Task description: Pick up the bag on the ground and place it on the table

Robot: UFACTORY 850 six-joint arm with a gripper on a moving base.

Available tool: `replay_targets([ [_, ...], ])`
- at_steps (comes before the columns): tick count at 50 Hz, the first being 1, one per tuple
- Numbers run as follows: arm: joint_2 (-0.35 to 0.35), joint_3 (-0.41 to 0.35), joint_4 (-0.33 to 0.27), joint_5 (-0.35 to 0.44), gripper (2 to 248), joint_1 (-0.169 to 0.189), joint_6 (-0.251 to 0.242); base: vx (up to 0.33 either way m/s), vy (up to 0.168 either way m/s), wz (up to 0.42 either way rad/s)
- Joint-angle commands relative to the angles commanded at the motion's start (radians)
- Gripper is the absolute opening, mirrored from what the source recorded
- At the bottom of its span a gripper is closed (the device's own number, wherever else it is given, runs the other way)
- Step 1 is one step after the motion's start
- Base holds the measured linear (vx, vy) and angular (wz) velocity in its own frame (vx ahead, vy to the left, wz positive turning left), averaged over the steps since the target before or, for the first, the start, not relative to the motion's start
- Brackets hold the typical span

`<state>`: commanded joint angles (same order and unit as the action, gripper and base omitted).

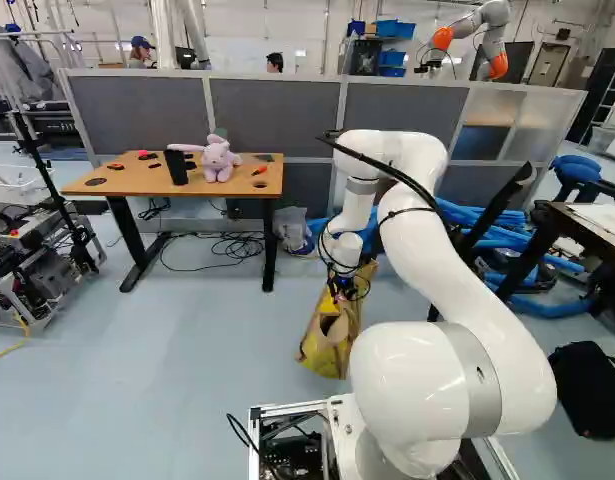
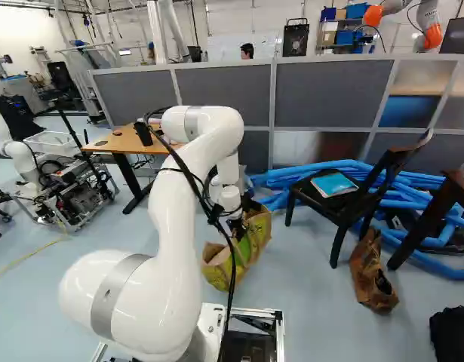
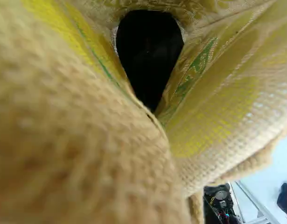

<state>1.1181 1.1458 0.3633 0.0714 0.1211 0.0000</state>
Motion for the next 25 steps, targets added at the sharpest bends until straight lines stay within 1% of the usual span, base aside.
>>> replay_targets([
  [25,-0.097,-0.072,0.000,0.000,23,0.000,0.000,0.000,0.000,0.000],
])
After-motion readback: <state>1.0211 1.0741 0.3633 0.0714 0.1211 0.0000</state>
